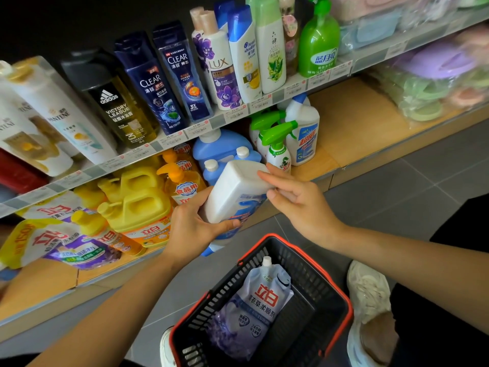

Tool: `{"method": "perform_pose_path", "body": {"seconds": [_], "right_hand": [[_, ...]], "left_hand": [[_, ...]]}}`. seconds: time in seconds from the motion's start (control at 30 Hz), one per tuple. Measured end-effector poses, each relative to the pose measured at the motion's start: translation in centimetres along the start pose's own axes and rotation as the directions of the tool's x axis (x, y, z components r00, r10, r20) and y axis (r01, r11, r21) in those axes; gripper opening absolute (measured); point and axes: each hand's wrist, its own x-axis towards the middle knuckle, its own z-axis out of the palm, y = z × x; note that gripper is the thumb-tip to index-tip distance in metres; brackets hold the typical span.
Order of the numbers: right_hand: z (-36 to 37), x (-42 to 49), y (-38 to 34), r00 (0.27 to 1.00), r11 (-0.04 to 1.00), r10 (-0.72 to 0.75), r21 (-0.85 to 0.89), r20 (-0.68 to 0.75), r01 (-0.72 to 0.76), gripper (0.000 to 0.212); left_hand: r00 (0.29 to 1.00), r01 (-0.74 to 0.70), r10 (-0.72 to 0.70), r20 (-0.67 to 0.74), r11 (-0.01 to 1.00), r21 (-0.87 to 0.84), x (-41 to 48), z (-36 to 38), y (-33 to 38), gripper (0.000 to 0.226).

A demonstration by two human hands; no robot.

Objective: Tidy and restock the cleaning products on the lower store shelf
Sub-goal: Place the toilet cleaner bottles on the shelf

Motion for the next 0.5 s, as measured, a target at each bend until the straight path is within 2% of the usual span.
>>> {"method": "perform_pose_path", "body": {"seconds": [0.1, 0.23, 0.5], "right_hand": [[0.1, -0.2, -0.1, 0.993, 0.982, -0.108, -0.152, 0.056, 0.115, 0.047], [0.0, 0.2, -0.4, 0.971, 0.896, -0.207, -0.375, 0.120, 0.237, 0.052], [-0.7, 1.9, -1.5, 0.921, 0.760, -0.308, -0.521, 0.238, 0.388, 0.052]], "left_hand": [[1.000, 0.009, -0.009, -0.001, 0.999, -0.032, 0.0, 0.0, 0.0, 0.069], [1.000, 0.010, -0.010, 0.002, 0.996, -0.088, 0.3, 0.1, 0.3, 0.066], [0.998, -0.023, 0.033, 0.047, 0.981, -0.194, 0.5, 0.1, 0.9, 0.062]]}}
